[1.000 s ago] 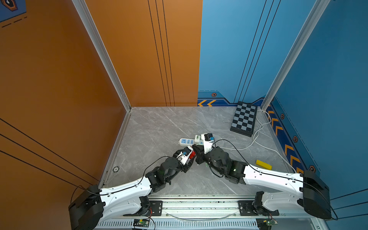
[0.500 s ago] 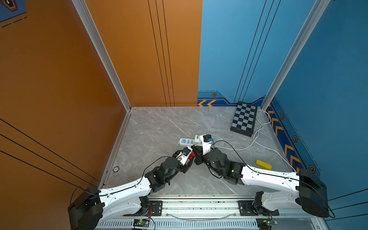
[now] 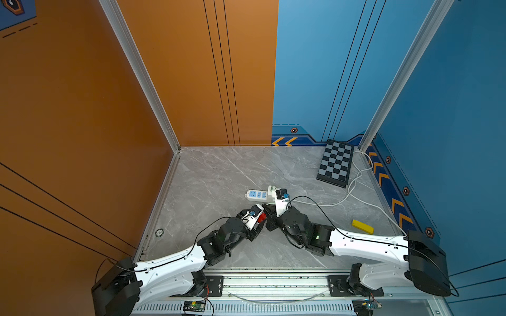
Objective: Charge the electric shaver
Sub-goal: Insert the charging cable into the electric shaver.
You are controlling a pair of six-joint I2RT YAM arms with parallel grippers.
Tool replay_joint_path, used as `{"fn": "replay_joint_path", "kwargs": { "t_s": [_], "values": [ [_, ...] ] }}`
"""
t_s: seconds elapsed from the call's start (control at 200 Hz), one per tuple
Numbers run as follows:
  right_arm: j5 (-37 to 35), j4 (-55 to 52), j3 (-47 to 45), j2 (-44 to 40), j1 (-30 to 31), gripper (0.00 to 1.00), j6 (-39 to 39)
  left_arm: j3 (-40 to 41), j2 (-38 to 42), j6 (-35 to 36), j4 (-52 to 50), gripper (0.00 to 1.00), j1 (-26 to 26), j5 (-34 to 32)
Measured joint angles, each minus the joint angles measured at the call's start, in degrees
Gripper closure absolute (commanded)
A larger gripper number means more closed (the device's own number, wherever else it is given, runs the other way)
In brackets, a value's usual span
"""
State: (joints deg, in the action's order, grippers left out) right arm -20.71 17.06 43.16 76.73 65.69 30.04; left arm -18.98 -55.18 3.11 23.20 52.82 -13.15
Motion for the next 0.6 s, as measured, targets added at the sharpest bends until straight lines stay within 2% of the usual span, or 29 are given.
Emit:
{"fn": "replay_joint_path", "kwargs": {
  "t_s": [0.205, 0.255, 0.346, 0.476, 0.596],
  "values": [
    [2.1, -2.7, 0.0, -2.0, -0.5, 1.0, 0.0, 1.1, 0.9, -0.3, 0.6, 1.0, -0.1, 1.4],
    [3.3, -3.2, -0.1, -3.0, -1.1, 0.97, 0.0, 1.3, 1.5, -0.6, 1.2, 1.0, -0.1, 2.0],
    [6.8, -3.5, -0.9, -5.3, -2.8, 0.87, 0.3, 1.4, 2.2, -1.2, 2.4, 1.0, -0.2, 3.3],
    [10.7, -5.1, -4.1, -8.3, -5.1, 0.63, 1.7, 1.8, 3.4, -2.7, 3.4, 1.0, -1.1, 2.0],
    [13.1, -11.8, -7.3, -8.9, -6.7, 0.57, 1.9, 1.9, 5.0, -4.5, 6.5, 1.0, -3.1, -0.6]
  ]
}}
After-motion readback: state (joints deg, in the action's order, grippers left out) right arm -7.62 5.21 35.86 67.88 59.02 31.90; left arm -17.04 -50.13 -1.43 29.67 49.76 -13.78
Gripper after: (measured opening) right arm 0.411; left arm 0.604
